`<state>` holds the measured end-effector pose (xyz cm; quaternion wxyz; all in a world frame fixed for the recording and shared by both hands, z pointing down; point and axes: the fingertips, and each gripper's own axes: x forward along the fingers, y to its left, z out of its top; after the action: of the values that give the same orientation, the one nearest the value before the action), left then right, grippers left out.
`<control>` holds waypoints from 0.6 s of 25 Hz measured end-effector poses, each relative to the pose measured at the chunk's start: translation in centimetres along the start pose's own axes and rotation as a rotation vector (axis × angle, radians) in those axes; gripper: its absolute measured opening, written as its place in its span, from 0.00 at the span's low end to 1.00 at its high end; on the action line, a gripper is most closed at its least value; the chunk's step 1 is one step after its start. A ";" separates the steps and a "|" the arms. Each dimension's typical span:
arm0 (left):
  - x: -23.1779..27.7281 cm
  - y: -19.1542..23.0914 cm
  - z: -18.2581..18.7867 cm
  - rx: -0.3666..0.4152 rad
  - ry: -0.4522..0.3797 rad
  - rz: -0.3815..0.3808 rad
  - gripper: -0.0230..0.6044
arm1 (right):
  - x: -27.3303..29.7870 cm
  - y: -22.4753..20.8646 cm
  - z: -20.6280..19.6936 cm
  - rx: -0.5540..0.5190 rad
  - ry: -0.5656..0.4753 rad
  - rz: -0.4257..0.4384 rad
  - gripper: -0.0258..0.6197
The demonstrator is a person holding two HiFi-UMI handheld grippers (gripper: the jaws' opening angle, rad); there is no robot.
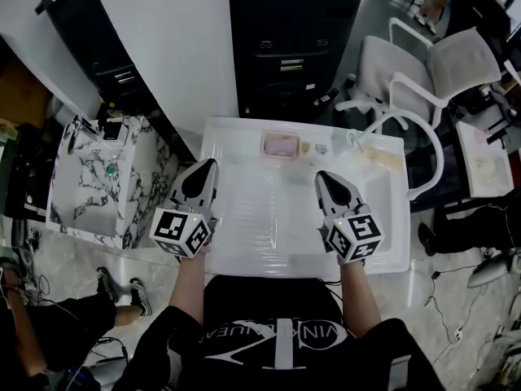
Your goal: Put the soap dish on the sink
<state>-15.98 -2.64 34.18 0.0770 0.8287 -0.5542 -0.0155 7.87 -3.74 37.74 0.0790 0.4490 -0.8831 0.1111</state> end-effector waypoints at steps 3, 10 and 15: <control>0.0 -0.1 0.3 0.005 -0.008 0.002 0.06 | -0.1 0.1 -0.1 0.006 0.000 -0.001 0.08; -0.1 0.4 0.4 0.012 -0.016 0.013 0.06 | -0.1 0.1 -0.2 0.000 0.001 -0.009 0.08; 0.0 0.5 0.2 0.012 -0.010 0.019 0.06 | -0.1 0.0 -0.5 0.009 0.005 -0.006 0.08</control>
<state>-16.42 -2.85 34.10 0.0692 0.8239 -0.5623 -0.0156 7.93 -3.52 38.15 0.0795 0.4517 -0.8811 0.1157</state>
